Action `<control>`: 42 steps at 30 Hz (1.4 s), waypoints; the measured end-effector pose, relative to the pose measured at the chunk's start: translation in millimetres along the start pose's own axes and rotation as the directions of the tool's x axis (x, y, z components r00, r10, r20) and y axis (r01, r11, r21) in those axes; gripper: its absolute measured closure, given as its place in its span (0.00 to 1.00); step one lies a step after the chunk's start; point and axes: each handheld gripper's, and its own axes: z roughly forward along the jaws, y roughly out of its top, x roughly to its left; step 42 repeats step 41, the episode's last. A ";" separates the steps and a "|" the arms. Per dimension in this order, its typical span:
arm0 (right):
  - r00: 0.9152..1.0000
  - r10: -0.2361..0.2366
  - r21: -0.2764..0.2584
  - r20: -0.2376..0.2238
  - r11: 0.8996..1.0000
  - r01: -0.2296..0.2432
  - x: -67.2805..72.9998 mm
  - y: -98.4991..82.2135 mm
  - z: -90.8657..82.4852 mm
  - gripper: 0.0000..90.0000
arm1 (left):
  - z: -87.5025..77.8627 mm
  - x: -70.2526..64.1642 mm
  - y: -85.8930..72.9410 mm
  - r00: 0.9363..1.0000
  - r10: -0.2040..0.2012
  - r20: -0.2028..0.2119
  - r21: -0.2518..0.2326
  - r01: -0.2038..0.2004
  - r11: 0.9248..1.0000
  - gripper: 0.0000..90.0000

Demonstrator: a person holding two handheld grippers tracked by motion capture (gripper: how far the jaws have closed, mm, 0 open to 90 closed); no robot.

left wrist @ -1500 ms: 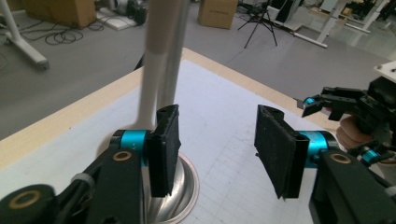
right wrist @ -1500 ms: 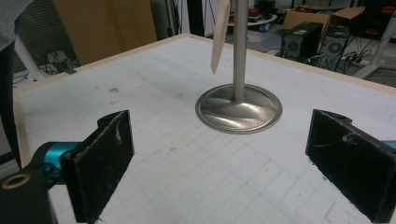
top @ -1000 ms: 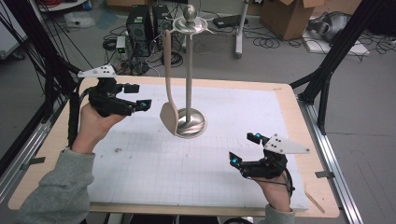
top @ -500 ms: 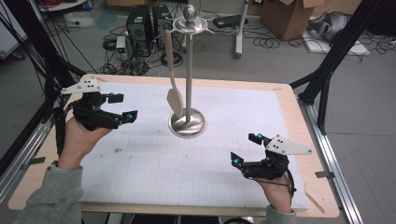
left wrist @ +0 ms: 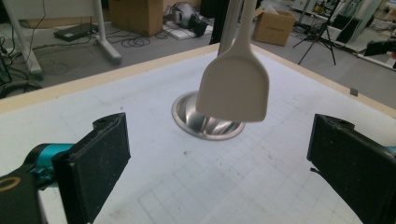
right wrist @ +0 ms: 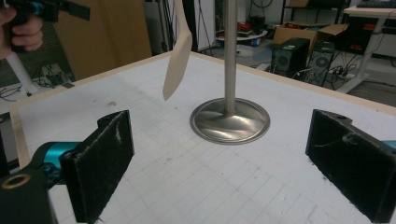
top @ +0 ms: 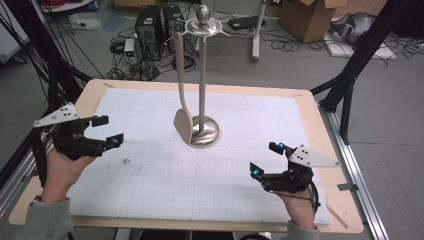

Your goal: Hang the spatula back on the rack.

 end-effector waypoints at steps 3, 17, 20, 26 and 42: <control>1.000 0.000 0.009 -0.002 1.000 0.000 0.6 -0.4 1.9 0.08 | -7.6 1.3 -13.1 0.999 0.005 -0.049 0.013 -0.004 1.000 0.07; 1.000 -0.012 0.030 -0.020 0.999 0.012 7.9 -1.5 14.9 0.08 | -36.2 7.3 -48.3 0.997 0.001 -0.082 0.004 -0.001 1.000 0.07; 1.000 -0.011 0.029 -0.020 1.000 0.012 8.2 -1.7 15.3 0.08 | -36.9 7.0 -53.0 0.997 -0.004 -0.080 -0.002 0.004 1.000 0.07; 1.000 -0.003 0.023 -0.009 1.000 0.003 6.3 -2.6 12.8 0.08 | -36.2 3.5 -60.1 0.998 -0.010 -0.068 -0.009 0.010 1.000 0.07; 1.000 -0.009 0.032 -0.009 0.999 0.010 6.9 -5.2 17.6 0.08 | -35.1 3.7 -71.9 0.995 -0.055 -0.084 -0.004 0.054 0.999 0.07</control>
